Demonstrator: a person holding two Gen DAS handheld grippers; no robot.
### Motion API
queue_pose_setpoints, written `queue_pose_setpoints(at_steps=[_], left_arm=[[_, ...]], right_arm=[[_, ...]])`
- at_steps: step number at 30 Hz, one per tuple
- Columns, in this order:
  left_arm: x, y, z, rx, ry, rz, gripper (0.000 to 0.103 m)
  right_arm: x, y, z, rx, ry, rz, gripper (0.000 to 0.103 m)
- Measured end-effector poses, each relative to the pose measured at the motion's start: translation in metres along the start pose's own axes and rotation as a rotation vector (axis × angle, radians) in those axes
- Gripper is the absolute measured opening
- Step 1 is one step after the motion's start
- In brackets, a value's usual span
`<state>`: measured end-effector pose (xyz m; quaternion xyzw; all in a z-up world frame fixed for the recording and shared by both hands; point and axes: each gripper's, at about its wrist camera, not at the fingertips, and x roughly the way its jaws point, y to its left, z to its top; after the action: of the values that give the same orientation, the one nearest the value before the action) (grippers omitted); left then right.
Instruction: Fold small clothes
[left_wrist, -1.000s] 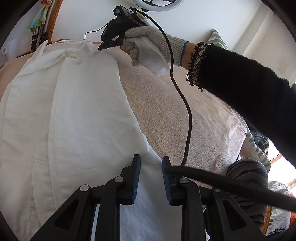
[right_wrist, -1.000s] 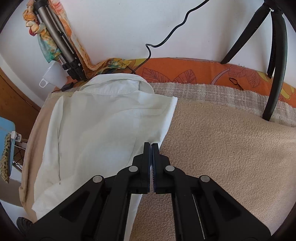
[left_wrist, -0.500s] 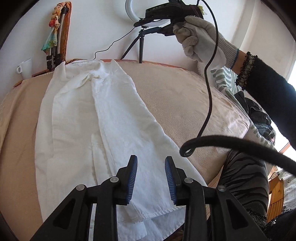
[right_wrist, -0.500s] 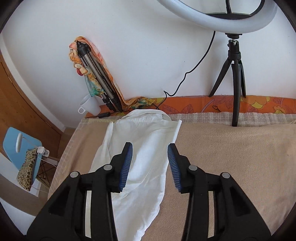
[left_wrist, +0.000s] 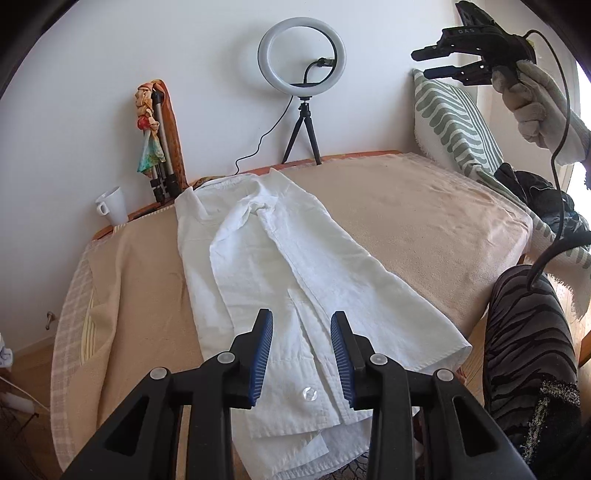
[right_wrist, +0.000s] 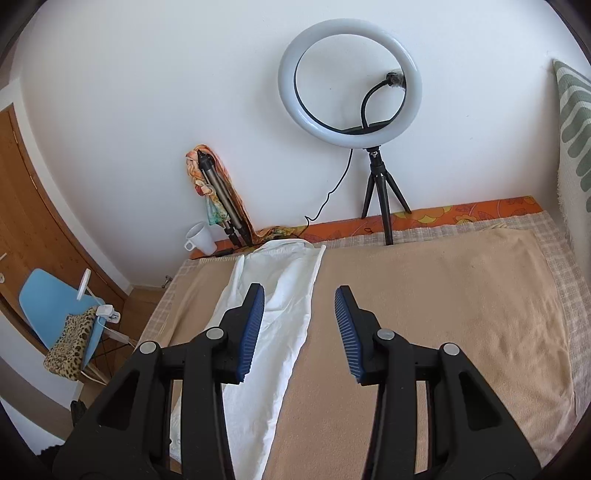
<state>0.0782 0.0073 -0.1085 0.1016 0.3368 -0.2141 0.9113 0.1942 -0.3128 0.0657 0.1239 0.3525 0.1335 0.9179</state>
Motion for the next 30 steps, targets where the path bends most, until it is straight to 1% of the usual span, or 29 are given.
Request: queue_pose_setpoints(at_steps=[1,2,3,6,8,11,14,15,16,20,22,25,27,29,30], left_arm=[[-0.001,0.002,-0.001,0.008,-0.004,0.021,0.033],[-0.001,0.004,-0.003,0.013,-0.004,0.043,0.033],[-0.001,0.008,-0.005,0.014,-0.002,0.063,0.033],[0.002,0.017,-0.011,0.015,0.012,0.119,0.033],[0.003,0.021,-0.015,0.023,0.019,0.151,0.033],[0.003,0.025,-0.019,0.039,0.024,0.184,0.033],[0.003,0.031,-0.023,0.036,0.035,0.201,0.034],[0.003,0.036,-0.025,0.02,0.042,0.194,0.034],[0.005,0.043,-0.027,-0.016,0.057,0.172,0.034],[0.013,0.083,-0.044,-0.263,0.132,0.028,0.034],[0.016,0.096,-0.053,-0.355,0.16,-0.012,0.034],[0.017,0.107,-0.061,-0.437,0.174,-0.052,0.034],[0.022,0.109,-0.065,-0.484,0.205,-0.108,0.034],[0.027,0.104,-0.07,-0.494,0.235,-0.136,0.034],[0.03,0.101,-0.072,-0.49,0.252,-0.148,0.033]], right_arm=[[-0.01,-0.001,-0.011,0.003,0.002,0.001,0.051],[-0.019,-0.002,-0.02,0.007,0.005,0.002,0.058],[-0.026,-0.003,-0.03,0.011,0.007,0.002,0.06],[-0.043,-0.008,-0.061,0.042,0.023,0.006,0.06],[-0.046,-0.012,-0.082,0.082,0.048,0.024,0.06],[-0.042,-0.007,-0.113,0.094,0.094,0.042,0.06],[-0.03,0.008,-0.144,0.071,0.152,0.06,0.06],[-0.024,0.013,-0.156,0.068,0.18,0.05,0.06],[-0.014,0.017,-0.168,0.072,0.215,0.041,0.06],[0.031,0.03,-0.217,0.074,0.35,0.04,0.06],[0.056,0.029,-0.238,0.102,0.419,0.05,0.06],[0.086,0.026,-0.258,0.135,0.484,0.069,0.06],[0.099,0.025,-0.266,0.151,0.501,0.103,0.06],[0.109,0.025,-0.272,0.169,0.523,0.123,0.06],[0.11,0.026,-0.272,0.154,0.516,0.128,0.06]])
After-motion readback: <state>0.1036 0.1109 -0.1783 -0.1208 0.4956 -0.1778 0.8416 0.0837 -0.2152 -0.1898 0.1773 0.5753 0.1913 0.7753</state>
